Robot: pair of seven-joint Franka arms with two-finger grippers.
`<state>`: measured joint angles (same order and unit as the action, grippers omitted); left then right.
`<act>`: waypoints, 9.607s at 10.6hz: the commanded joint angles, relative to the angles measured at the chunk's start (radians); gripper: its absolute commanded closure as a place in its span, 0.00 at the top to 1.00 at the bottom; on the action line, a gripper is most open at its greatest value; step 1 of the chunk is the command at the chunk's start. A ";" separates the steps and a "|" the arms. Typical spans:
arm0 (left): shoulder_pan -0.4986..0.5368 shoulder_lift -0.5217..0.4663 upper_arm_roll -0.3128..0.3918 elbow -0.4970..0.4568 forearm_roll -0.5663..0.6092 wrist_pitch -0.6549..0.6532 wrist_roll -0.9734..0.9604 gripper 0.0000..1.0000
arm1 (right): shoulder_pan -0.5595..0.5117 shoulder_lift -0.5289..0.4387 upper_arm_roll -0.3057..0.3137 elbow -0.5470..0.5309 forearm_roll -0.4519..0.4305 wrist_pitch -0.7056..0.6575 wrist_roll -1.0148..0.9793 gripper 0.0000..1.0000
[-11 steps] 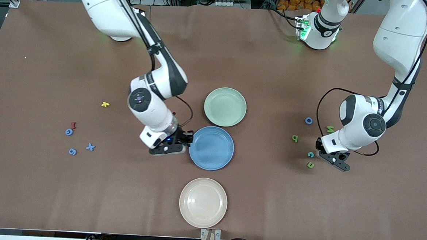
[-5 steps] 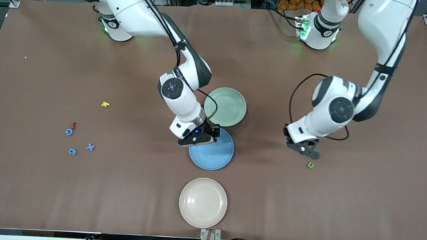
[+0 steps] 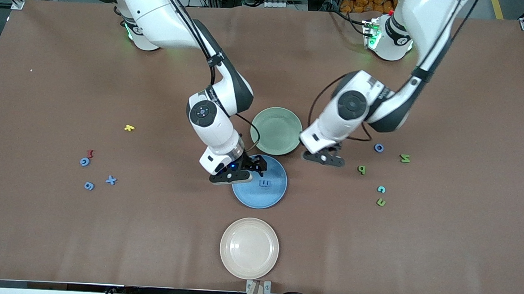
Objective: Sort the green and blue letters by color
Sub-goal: 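Place the blue E on the blue plate while the left gripper carries B, then release the green B on the green plate while the right gripper withdraws, then grasp the blue X with the right gripper while the left gripper grasps green b, then place the blue X on the blue plate while the left gripper places b, then grasp the blue 6 with the right gripper while the left gripper reaches green n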
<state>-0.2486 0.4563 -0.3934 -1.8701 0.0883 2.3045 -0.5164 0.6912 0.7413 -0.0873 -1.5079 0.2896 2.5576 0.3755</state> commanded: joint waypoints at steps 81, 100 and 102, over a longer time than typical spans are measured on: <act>0.203 0.107 -0.107 0.132 0.277 0.009 -0.060 1.00 | -0.649 -0.181 0.034 -0.241 -0.283 -0.139 -0.558 1.00; 0.526 0.295 -0.074 0.138 0.412 0.133 0.696 0.69 | -0.808 -0.037 0.035 -0.279 -0.267 0.021 -0.739 0.39; 0.526 0.308 -0.074 0.144 0.407 0.133 0.694 0.67 | -0.806 -0.037 0.037 -0.279 -0.235 0.021 -0.739 0.30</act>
<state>0.2750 0.7431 -0.4661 -1.7399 0.4810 2.4263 0.1733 -0.0983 0.7071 -0.0624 -1.7731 0.0197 2.5749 -0.3606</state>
